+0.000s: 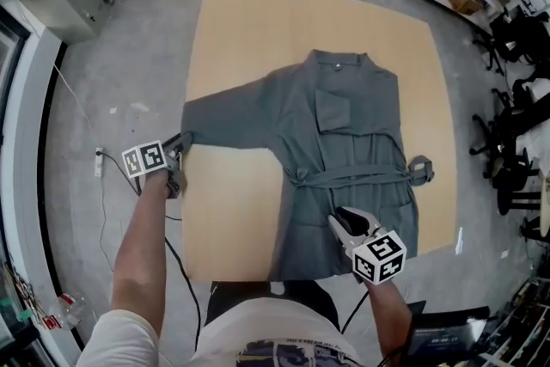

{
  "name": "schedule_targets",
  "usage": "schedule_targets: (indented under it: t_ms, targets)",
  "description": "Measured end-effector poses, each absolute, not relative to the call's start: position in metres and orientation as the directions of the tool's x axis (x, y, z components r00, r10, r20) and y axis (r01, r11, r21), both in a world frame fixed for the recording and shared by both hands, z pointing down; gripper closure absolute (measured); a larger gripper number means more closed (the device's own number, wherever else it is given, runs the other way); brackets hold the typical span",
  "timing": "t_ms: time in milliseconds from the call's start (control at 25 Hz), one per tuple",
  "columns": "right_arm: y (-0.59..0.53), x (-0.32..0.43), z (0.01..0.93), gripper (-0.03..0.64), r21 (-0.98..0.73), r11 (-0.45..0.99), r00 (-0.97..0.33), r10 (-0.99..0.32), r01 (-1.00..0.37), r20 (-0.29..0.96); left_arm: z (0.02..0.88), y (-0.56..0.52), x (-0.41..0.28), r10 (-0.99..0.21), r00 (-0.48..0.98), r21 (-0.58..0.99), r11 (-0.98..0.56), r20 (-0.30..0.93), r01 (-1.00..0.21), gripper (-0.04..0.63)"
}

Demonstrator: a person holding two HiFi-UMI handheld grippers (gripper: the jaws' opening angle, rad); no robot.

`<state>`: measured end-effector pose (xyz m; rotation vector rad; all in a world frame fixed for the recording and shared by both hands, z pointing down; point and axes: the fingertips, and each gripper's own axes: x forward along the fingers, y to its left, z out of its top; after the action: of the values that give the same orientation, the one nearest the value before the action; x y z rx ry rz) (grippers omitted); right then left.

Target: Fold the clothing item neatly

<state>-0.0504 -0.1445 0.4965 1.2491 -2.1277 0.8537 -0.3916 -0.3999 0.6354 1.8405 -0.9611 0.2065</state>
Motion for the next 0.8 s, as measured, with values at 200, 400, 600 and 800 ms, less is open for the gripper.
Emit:
schedule_targets:
  t_ms: [200, 400, 600, 800]
  targets:
    - [-0.147, -0.041, 0.494, 0.534, -0.251, 0.353, -0.422, -0.583, -0.901, 0.695, 0.616, -0.408, -0.404, -0.585, 0.586, 0.592, -0.212, 0.560, -0.777, 0.551]
    - [-0.141, -0.028, 0.490, 0.534, -0.255, 0.330, -0.411, -0.604, -0.909, 0.683, 0.598, -0.407, -0.397, -0.628, 0.530, 0.480, -0.268, 0.570, -0.835, 0.565]
    - [-0.131, -0.007, 0.490, 0.534, -0.263, 0.312, -0.406, -0.625, -0.913, 0.667, 0.573, -0.408, -0.385, -0.686, 0.499, 0.447, -0.274, 0.530, -0.851, 0.568]
    - [-0.119, 0.015, 0.488, 0.534, -0.281, 0.313, -0.420, -0.635, -0.907, 0.649, 0.534, -0.409, -0.359, -0.726, 0.499, 0.438, -0.297, 0.474, -0.848, 0.568]
